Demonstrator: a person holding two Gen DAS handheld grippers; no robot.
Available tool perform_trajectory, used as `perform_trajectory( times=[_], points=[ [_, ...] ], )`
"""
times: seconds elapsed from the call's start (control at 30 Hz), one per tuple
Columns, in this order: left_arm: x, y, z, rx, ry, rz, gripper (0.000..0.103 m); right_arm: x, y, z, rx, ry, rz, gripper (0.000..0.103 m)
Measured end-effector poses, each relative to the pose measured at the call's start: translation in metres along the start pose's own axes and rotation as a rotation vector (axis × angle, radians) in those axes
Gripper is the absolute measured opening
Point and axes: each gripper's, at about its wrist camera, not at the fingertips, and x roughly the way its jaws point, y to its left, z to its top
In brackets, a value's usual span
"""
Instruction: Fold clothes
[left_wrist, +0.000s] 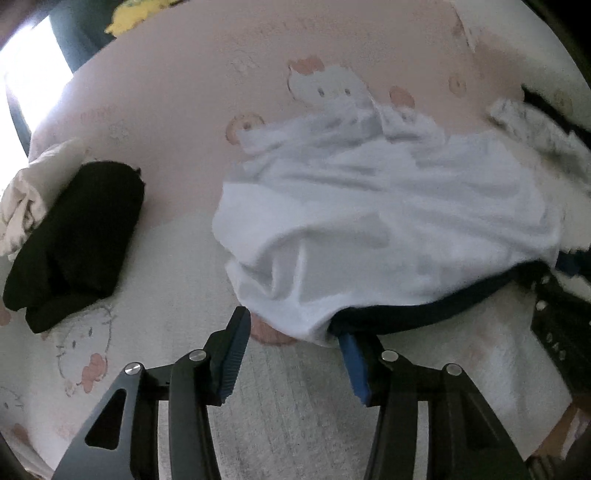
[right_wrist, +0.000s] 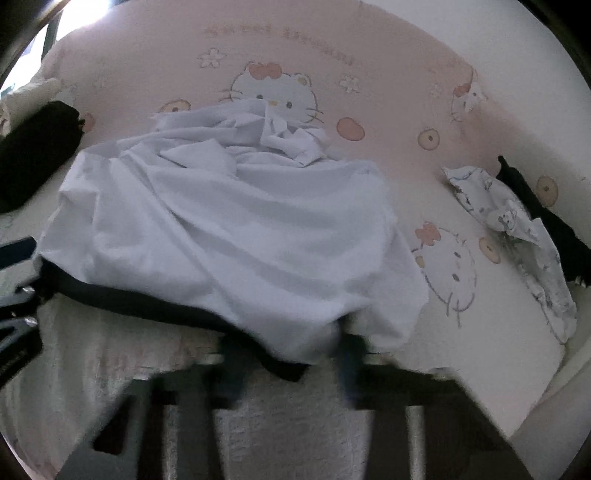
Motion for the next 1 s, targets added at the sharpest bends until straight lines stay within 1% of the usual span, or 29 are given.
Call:
perform_trajectory(
  times=[0.07, 0.17, 0.23, 0.33, 0.4, 0.47, 0.57, 0.63, 0.7, 0.77, 0.8, 0.87, 0.9, 1.0],
  points=[
    [-0.005, 0.003, 0.004, -0.004, -0.03, 0.011, 0.045, -0.001, -0.007, 0.002, 0.029, 0.009, 0.004, 0.021],
    [-0.01, 0.007, 0.009, 0.016, -0.054, 0.036, 0.045, -0.001, -0.018, 0.005, 0.071, 0.022, 0.009, 0.021],
    [-0.015, 0.012, 0.012, 0.0, -0.06, 0.044, 0.045, -0.007, -0.025, 0.008, 0.092, 0.009, 0.005, 0.021],
    [-0.025, 0.025, 0.016, -0.07, -0.052, 0.005, 0.045, -0.019, -0.036, 0.013, 0.126, -0.026, 0.018, 0.021],
    [-0.029, 0.032, 0.023, -0.098, -0.052, -0.012, 0.045, -0.026, -0.042, 0.017, 0.147, -0.049, 0.028, 0.021],
    [-0.034, 0.036, 0.029, -0.103, -0.066, -0.019, 0.045, -0.034, -0.047, 0.021, 0.168, -0.072, 0.037, 0.021],
    [-0.045, 0.038, 0.039, -0.095, -0.086, -0.01, 0.045, -0.037, -0.055, 0.026, 0.204, -0.081, 0.044, 0.021],
    [-0.049, 0.04, 0.046, -0.09, -0.095, -0.009, 0.045, -0.04, -0.06, 0.028, 0.249, -0.091, 0.057, 0.021],
    [-0.055, 0.044, 0.054, -0.089, -0.115, -0.005, 0.045, -0.043, -0.066, 0.035, 0.277, -0.114, 0.051, 0.021],
    [-0.06, 0.048, 0.063, -0.089, -0.136, 0.009, 0.045, -0.05, -0.073, 0.046, 0.296, -0.153, 0.01, 0.02],
    [-0.062, 0.051, 0.068, -0.095, -0.15, 0.054, 0.045, -0.054, -0.076, 0.051, 0.305, -0.173, -0.011, 0.004],
    [-0.065, 0.061, 0.079, -0.108, -0.174, 0.137, 0.045, -0.057, -0.093, 0.062, 0.346, -0.186, -0.06, 0.004],
    [-0.065, 0.07, 0.086, -0.13, -0.173, 0.111, 0.044, -0.058, -0.101, 0.067, 0.367, -0.192, -0.084, 0.004],
    [-0.065, 0.094, 0.104, -0.193, -0.168, 0.036, 0.045, -0.06, -0.131, 0.074, 0.502, -0.195, 0.058, 0.004]
  ],
)
